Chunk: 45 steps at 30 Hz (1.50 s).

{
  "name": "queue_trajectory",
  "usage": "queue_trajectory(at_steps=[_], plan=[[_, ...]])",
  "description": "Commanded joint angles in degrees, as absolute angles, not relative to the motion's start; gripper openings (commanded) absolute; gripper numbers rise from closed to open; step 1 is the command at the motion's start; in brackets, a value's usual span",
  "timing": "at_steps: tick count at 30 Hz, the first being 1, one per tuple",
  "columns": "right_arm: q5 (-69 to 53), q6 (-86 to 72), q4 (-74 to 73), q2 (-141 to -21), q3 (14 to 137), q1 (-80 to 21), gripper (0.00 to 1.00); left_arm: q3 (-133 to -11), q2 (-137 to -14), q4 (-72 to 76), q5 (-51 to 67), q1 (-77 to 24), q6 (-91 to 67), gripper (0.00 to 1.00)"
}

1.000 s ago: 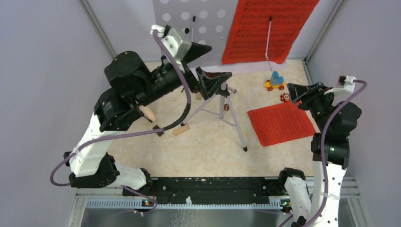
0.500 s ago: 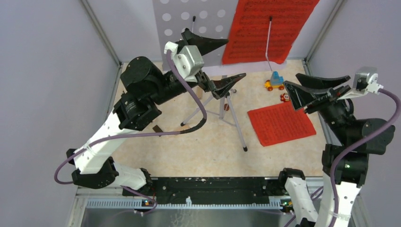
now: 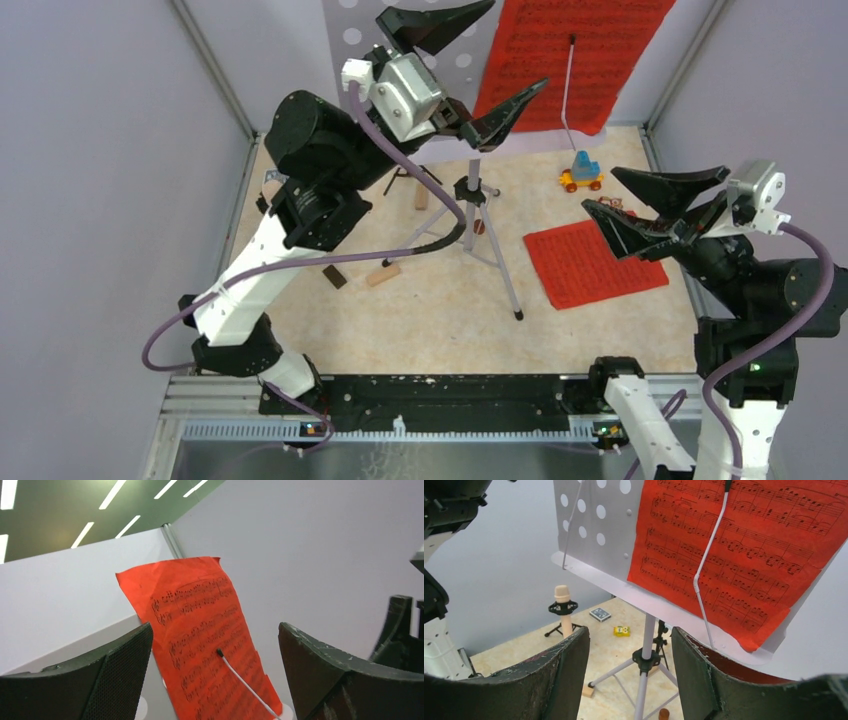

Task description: Pack up the instrument practice props

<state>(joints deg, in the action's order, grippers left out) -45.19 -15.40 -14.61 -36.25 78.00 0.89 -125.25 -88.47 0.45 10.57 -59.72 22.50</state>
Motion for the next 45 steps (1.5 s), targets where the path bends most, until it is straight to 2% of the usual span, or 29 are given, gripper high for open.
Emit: queue_trajectory(at_steps=[1, 13, 20, 24, 30, 37, 45], plan=[[-45.4, -12.9, -14.3, -36.2, 77.0, -1.0, 0.61, -132.2, -93.0, 2.6, 8.1, -59.7, 26.2, 0.99], [-43.0, -14.5, -13.2, -35.0, 74.7, -1.1, 0.61, -134.0, -97.6, 13.4, 2.9, -59.8, 24.0, 0.98], [-39.3, -15.5, -9.2, -34.5, 73.3, -1.1, 0.60, -129.9, -95.7, 14.2, 3.1, -59.8, 21.8, 0.98], [-43.8, -16.1, -14.3, -40.0, 79.5, -1.1, 0.59, -126.5, -93.6, 14.3, 1.8, -59.8, 21.1, 0.98], [-47.7, -22.8, -10.3, -45.8, 83.9, -1.1, 0.59, -121.5, -89.8, 13.4, 1.4, -59.8, 19.4, 0.98], [-46.0, -24.7, -8.3, -51.4, 90.4, -1.1, 0.59, -117.4, -86.3, 12.1, 0.5, -59.8, 18.3, 0.98], [-46.7, -27.4, -2.9, -52.7, 89.9, -1.1, 0.59, -113.9, -84.9, 12.6, -1.4, -59.7, 17.0, 0.98]])
